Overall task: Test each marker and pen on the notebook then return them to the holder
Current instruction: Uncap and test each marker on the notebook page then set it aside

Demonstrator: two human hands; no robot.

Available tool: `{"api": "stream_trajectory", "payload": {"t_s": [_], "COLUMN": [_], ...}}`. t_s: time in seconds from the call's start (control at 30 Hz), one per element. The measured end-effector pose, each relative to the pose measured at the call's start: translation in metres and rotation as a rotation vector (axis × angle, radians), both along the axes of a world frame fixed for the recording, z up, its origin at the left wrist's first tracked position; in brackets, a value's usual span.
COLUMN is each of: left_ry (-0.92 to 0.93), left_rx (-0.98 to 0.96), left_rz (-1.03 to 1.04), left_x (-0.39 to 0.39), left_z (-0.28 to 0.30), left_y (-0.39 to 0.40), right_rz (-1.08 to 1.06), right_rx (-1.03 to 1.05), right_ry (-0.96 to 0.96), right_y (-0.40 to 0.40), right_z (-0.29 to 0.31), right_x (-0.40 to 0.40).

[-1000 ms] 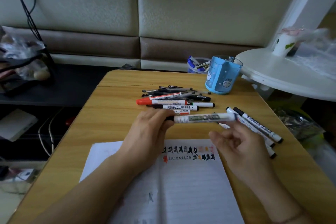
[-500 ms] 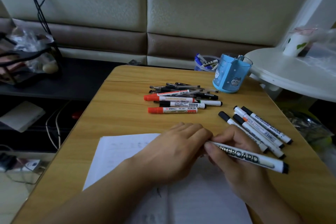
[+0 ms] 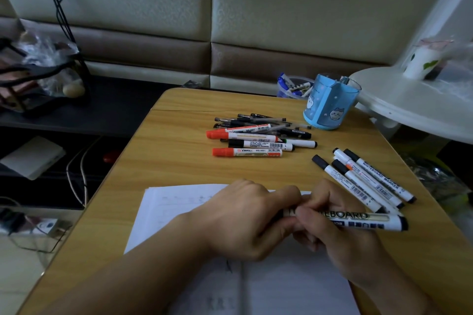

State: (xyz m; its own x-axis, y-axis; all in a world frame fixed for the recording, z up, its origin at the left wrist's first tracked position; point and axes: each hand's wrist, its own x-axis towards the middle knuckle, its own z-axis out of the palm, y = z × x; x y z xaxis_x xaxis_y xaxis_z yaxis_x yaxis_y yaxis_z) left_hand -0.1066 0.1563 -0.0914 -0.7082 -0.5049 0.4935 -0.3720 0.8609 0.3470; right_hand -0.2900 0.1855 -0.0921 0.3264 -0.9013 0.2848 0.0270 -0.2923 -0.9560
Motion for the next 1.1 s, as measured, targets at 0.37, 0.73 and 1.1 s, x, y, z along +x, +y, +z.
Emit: {"api": "stream_trajectory", "payload": {"t_s": [0.37,0.73,1.1], "left_ry": [-0.021,-0.08,0.447], "left_rx": [-0.11,-0.02,0.243], "left_rz": [0.16,0.035,0.342], "left_x": [0.001,0.002,0.016], "left_z": [-0.004,-0.003,-0.023], "left_y": [-0.009,-0.001,-0.026], "right_rz": [-0.157,0.056,-0.147], "right_rx": [0.031,-0.019,0.071], "right_ry": [-0.078,0.02,0.148], "right_y": [-0.002,-0.006,-0.003], "right_z": [0.001,0.004,-0.003], "right_x": [-0.001,-0.02,0.008]}}
